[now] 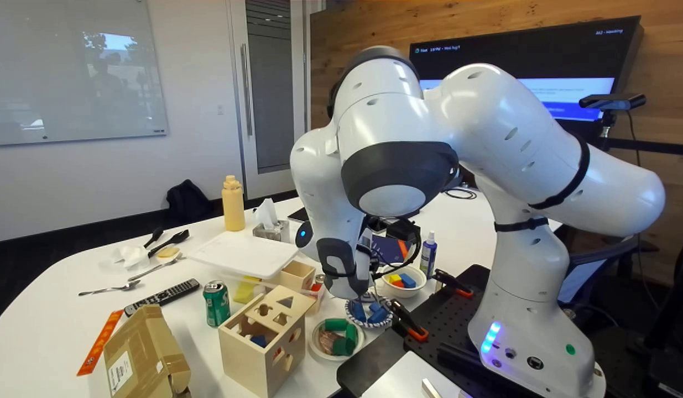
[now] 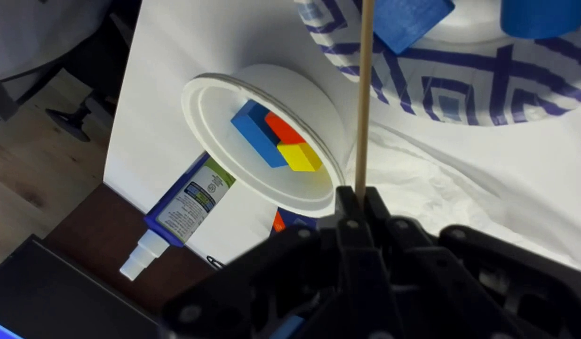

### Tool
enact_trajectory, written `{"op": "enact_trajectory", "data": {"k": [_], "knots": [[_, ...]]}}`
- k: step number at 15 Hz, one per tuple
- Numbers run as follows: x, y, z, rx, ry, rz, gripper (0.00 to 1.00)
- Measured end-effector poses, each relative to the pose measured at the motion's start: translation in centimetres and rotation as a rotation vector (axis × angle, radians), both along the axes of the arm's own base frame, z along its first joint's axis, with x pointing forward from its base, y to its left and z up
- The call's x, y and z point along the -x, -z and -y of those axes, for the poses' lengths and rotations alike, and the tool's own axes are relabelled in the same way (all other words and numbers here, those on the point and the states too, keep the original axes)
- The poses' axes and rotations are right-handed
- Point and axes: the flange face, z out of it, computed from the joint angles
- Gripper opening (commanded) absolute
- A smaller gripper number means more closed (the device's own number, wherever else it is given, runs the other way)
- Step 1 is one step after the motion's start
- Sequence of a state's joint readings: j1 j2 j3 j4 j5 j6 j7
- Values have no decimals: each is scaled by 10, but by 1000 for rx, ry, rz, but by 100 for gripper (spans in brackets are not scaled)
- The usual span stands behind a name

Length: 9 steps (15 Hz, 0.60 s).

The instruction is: Use the wooden stirrer to stir the black and white bowl.

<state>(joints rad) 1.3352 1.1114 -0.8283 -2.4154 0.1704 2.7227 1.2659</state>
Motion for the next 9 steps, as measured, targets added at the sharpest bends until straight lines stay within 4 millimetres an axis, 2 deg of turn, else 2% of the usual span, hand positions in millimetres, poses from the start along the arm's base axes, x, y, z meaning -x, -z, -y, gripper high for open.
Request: {"op": "enact_trajectory", "data": {"k": [5, 9], "knots": [[-3, 6, -15, -32, -46, 14, 2], [-7, 5, -20, -54, -58, 56, 2]]}}
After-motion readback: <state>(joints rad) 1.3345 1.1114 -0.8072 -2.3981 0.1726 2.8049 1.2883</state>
